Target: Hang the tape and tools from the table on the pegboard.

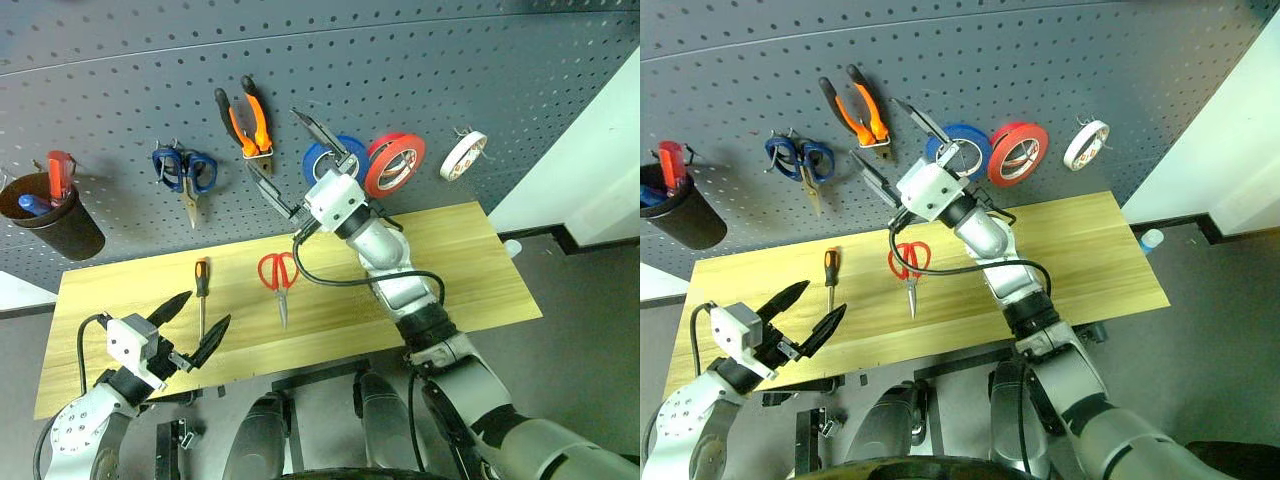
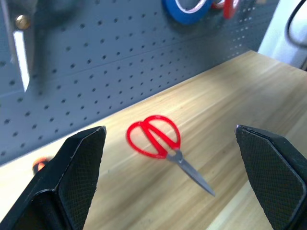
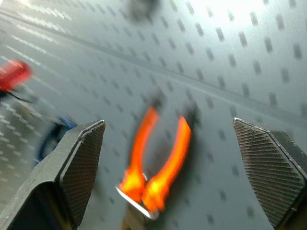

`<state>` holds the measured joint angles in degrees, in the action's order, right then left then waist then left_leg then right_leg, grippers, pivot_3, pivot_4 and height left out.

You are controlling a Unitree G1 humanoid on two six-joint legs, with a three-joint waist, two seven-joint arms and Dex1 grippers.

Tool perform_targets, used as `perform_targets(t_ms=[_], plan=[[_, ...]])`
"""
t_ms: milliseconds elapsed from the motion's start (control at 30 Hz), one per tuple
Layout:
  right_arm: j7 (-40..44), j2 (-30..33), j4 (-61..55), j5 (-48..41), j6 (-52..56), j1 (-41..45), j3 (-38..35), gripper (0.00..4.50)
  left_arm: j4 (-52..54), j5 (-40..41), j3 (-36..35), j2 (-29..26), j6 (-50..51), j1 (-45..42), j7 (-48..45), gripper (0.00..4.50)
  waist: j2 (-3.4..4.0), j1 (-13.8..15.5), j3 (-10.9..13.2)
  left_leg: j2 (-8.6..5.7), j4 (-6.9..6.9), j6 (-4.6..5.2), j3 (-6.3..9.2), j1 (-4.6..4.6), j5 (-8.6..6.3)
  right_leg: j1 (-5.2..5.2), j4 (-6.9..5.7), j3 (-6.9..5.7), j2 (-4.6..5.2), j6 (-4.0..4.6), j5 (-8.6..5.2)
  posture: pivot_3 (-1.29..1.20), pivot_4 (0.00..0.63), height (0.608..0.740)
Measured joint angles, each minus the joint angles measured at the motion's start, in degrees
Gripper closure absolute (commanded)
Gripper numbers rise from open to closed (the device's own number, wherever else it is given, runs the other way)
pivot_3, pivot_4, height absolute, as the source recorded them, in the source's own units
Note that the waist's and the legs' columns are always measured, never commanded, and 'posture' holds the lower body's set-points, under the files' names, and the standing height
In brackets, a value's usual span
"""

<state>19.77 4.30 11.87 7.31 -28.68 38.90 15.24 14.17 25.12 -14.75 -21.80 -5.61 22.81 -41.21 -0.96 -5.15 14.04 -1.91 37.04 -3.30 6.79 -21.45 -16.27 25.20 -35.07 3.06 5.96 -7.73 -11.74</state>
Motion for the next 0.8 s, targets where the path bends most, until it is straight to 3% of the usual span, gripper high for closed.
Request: perform_targets(t_ms=[233,400,567,800], plan=[[18.56,18.31,-12.83,-12.57,9.57,-8.76,-1.40,0.03,0.55,-11.14,7.62,2.72,14.96,-6.50,14.75,0.00,-0.27,1.79,-0.22,-0.05,0.20,0.00,0.03,0.13,0.00,-0.42,0.25,-0.03,0.02,0.02,-0.01,-0.05,0.146,0.740],[29.35,29.41,-12.53,-14.10,11.30,-16.87,-1.60,0.03,0.09,-19.98,18.26,8.15,34.20,-20.32,25.73,0.00,-0.29,2.18,-0.52,-0.05,0.18,0.00,0.02,0.16,0.00,-0.44,0.27,-0.07,0.01,-0.07,0.05,-0.07,0.138,0.740],[36.21,32.35,-8.93,-14.51,12.04,-20.56,-0.68,0.03,-8.28,-22.29,20.07,18.53,52.86,-35.88,35.02,0.00,-0.37,1.54,-0.78,-0.05,0.22,-0.01,0.01,0.24,0.01,-0.56,0.33,-0.07,0.01,-0.15,0.13,-0.10,0.134,0.740],[37.83,32.39,-5.38,-14.87,10.36,-20.66,-2.06,0.03,-20.20,-25.18,18.93,24.72,62.92,-44.62,44.36,0.00,-0.37,1.30,-0.83,-0.06,0.21,-0.08,0.01,0.18,0.04,-0.60,0.54,-0.07,0.01,-0.26,0.20,-0.11,0.135,0.740]])
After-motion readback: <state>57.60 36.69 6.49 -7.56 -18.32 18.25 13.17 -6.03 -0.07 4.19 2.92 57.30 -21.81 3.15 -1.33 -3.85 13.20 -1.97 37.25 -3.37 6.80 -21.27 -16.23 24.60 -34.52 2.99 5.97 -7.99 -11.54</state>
